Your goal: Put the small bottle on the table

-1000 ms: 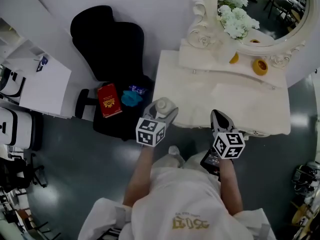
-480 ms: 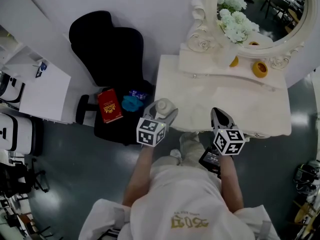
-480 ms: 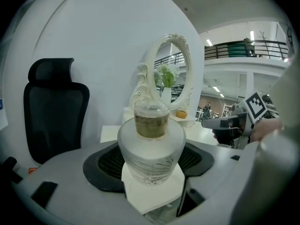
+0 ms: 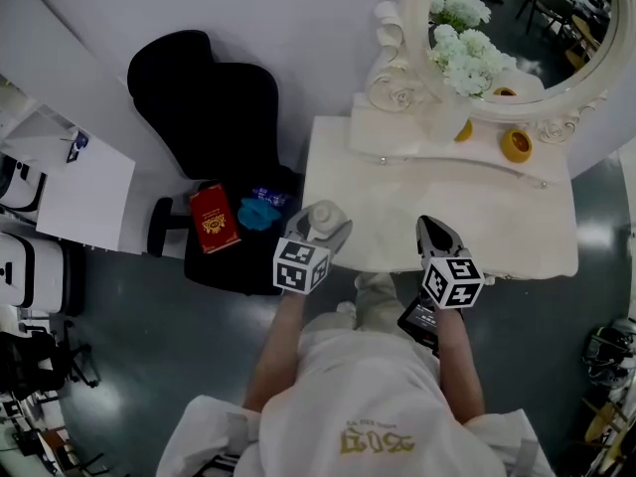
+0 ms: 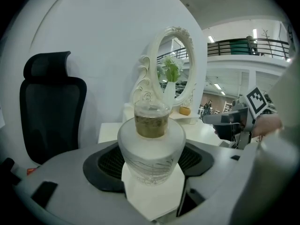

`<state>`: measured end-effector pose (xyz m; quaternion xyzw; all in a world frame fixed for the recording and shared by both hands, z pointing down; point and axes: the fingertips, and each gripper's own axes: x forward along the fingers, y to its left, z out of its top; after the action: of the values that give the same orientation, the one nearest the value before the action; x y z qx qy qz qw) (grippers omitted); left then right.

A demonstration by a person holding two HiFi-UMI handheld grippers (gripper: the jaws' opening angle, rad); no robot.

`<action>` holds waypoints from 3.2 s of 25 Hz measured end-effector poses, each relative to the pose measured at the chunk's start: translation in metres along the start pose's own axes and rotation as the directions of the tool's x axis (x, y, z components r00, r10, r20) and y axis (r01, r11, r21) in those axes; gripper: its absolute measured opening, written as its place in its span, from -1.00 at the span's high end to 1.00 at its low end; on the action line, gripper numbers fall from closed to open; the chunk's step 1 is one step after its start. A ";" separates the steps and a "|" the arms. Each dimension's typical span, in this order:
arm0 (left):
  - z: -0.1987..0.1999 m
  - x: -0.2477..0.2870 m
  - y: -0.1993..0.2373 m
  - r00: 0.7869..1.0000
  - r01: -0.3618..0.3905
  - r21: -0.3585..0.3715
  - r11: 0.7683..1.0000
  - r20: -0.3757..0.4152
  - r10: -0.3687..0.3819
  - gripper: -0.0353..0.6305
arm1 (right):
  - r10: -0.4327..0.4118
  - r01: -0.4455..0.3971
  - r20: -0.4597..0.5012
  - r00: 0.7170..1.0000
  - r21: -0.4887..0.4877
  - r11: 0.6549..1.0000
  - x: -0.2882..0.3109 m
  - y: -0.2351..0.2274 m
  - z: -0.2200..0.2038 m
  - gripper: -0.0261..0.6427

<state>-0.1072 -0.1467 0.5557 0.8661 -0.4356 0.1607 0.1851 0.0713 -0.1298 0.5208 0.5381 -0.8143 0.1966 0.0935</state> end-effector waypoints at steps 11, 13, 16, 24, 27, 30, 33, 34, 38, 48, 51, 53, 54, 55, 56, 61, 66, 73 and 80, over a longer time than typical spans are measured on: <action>-0.014 0.034 0.008 0.998 0.003 -0.003 1.000 -0.068 -0.003 -0.14 | 0.004 -0.003 -0.069 0.998 0.023 1.000 0.025 -0.019 -0.017 0.88; -0.019 0.041 0.010 0.996 0.007 0.004 1.000 -0.086 -0.007 -0.14 | 0.005 -0.003 -0.077 0.997 0.025 1.000 0.031 -0.023 -0.017 0.88; -0.024 0.053 0.013 0.994 0.012 0.007 1.000 -0.111 -0.011 -0.14 | -0.001 0.004 -0.102 0.995 0.025 1.000 0.039 -0.030 -0.021 0.88; -0.034 0.086 0.021 0.987 0.027 0.001 1.000 -0.159 -0.026 -0.14 | -0.009 0.014 -0.160 0.987 0.029 0.999 0.058 -0.048 -0.036 0.88; -0.040 0.098 0.023 0.983 0.036 0.018 0.999 -0.178 -0.032 -0.14 | -0.018 0.024 -0.180 0.983 0.030 0.999 0.064 -0.057 -0.041 0.88; -0.048 0.109 0.027 0.979 0.036 0.014 0.999 -0.202 -0.033 -0.14 | -0.023 0.031 -0.188 0.982 0.038 0.999 0.069 -0.065 -0.041 0.88; -0.052 0.118 0.028 0.975 0.040 0.013 0.999 -0.218 -0.036 -0.14 | -0.027 0.036 -0.198 0.980 0.043 0.998 0.073 -0.070 -0.042 0.89; -0.053 0.121 0.028 0.974 0.043 0.018 0.999 -0.223 -0.038 -0.14 | -0.028 0.038 -0.202 0.979 0.045 0.998 0.074 -0.072 -0.043 0.89; -0.061 0.132 0.028 0.969 0.054 0.032 0.998 -0.242 -0.044 -0.14 | -0.026 0.038 -0.214 0.977 0.049 0.998 0.079 -0.075 -0.045 0.88; -0.057 0.153 0.022 0.966 0.085 0.055 0.995 -0.247 -0.069 -0.14 | -0.034 0.048 -0.228 0.973 0.056 0.997 0.084 -0.086 -0.047 0.88; -0.058 0.158 0.022 0.966 0.091 0.064 0.994 -0.248 -0.072 -0.14 | -0.038 0.054 -0.229 0.973 0.061 0.997 0.085 -0.088 -0.047 0.89; -0.052 0.161 0.021 0.970 0.093 0.073 0.993 -0.233 -0.074 -0.14 | -0.040 0.056 -0.232 0.972 0.063 0.996 0.085 -0.089 -0.048 0.89; -0.050 0.162 0.021 0.971 0.093 0.081 0.992 -0.230 -0.072 -0.14 | -0.041 0.058 -0.232 0.972 0.063 0.996 0.085 -0.089 -0.048 0.89; -0.049 0.162 0.021 0.971 0.092 0.093 0.991 -0.229 -0.069 -0.14 | -0.043 0.059 -0.232 0.972 0.064 0.996 0.085 -0.089 -0.048 0.89; -0.048 0.163 0.021 0.971 0.091 0.107 0.990 -0.229 -0.065 -0.14 | -0.044 0.061 -0.231 0.972 0.066 0.996 0.085 -0.090 -0.047 0.88; -0.051 0.168 0.019 0.970 0.087 0.174 0.981 -0.238 -0.044 -0.14 | -0.047 0.063 -0.231 0.972 0.064 0.996 0.085 -0.090 -0.046 0.88; -0.058 0.171 0.019 0.962 0.073 0.162 0.984 -0.271 -0.027 -0.15 | -0.042 0.056 -0.225 0.973 0.055 0.997 0.085 -0.087 -0.043 0.88; -0.057 0.169 0.021 0.964 0.038 0.121 0.992 -0.264 -0.005 -0.18 | -0.052 0.063 -0.213 0.976 0.045 0.997 0.077 -0.086 -0.039 0.88; -0.054 0.158 0.019 0.963 0.000 0.142 0.990 -0.266 0.038 -0.24 | -0.045 0.053 -0.195 0.980 0.033 0.998 0.066 -0.077 -0.034 0.88</action>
<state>-0.0388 -0.2423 0.6764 0.8432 -0.4024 0.3082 0.1792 0.1130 -0.1971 0.5928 0.5379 -0.7839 0.2610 0.1672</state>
